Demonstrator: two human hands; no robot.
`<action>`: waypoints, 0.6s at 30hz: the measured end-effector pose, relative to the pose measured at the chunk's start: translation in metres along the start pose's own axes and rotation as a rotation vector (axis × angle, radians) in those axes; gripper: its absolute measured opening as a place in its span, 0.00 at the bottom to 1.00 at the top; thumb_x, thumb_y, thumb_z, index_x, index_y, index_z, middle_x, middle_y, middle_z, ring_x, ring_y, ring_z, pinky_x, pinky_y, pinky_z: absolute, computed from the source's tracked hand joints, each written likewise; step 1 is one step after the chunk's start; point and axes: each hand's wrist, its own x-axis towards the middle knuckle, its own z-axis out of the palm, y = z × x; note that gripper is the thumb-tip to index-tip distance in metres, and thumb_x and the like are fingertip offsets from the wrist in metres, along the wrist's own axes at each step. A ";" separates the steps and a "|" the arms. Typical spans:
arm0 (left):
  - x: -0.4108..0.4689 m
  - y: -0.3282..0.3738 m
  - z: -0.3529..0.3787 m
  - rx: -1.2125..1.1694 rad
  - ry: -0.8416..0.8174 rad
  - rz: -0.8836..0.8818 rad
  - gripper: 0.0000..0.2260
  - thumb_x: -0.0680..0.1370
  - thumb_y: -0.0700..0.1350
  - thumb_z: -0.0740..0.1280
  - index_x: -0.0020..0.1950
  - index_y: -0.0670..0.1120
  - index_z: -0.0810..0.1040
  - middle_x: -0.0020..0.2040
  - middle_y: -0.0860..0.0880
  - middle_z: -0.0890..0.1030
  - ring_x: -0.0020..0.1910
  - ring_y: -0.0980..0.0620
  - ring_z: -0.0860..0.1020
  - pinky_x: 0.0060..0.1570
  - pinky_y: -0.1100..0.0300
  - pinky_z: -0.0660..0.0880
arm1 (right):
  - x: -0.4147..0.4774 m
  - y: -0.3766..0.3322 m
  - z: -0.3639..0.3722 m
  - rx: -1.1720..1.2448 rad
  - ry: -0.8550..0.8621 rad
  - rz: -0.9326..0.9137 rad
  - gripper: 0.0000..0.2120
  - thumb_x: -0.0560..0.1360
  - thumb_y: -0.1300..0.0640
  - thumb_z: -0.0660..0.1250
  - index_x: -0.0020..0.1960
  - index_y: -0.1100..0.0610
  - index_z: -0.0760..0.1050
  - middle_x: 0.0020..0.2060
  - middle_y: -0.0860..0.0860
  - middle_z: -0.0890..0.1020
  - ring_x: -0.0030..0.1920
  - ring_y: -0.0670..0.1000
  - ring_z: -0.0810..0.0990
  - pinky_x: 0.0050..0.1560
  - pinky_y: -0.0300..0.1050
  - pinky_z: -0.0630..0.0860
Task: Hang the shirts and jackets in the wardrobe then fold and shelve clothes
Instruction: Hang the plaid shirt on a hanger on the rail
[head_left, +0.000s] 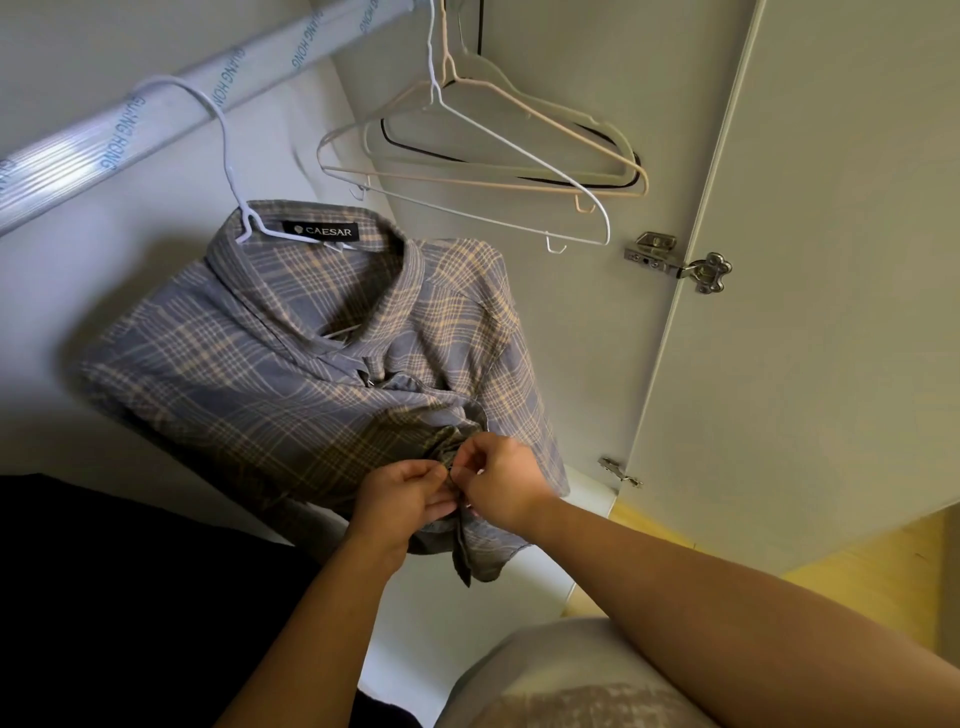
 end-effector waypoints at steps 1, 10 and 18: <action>0.001 -0.001 0.000 -0.002 0.002 0.002 0.04 0.81 0.35 0.65 0.51 0.39 0.79 0.44 0.42 0.86 0.41 0.50 0.86 0.37 0.60 0.82 | 0.000 0.000 0.000 -0.054 0.004 -0.033 0.08 0.75 0.62 0.66 0.40 0.49 0.74 0.39 0.48 0.80 0.39 0.49 0.80 0.42 0.45 0.81; 0.011 -0.010 -0.003 0.058 0.081 0.046 0.04 0.80 0.36 0.67 0.48 0.41 0.81 0.47 0.41 0.85 0.48 0.46 0.84 0.44 0.58 0.80 | 0.002 -0.001 0.002 -0.172 0.003 -0.083 0.07 0.75 0.60 0.64 0.42 0.49 0.73 0.38 0.46 0.79 0.41 0.49 0.77 0.45 0.49 0.79; 0.014 -0.012 0.003 -0.012 0.061 -0.012 0.05 0.82 0.35 0.62 0.51 0.39 0.78 0.49 0.39 0.83 0.51 0.45 0.82 0.49 0.56 0.78 | 0.007 0.000 0.002 0.107 -0.057 0.121 0.08 0.76 0.61 0.64 0.40 0.52 0.76 0.39 0.53 0.82 0.44 0.58 0.84 0.47 0.55 0.83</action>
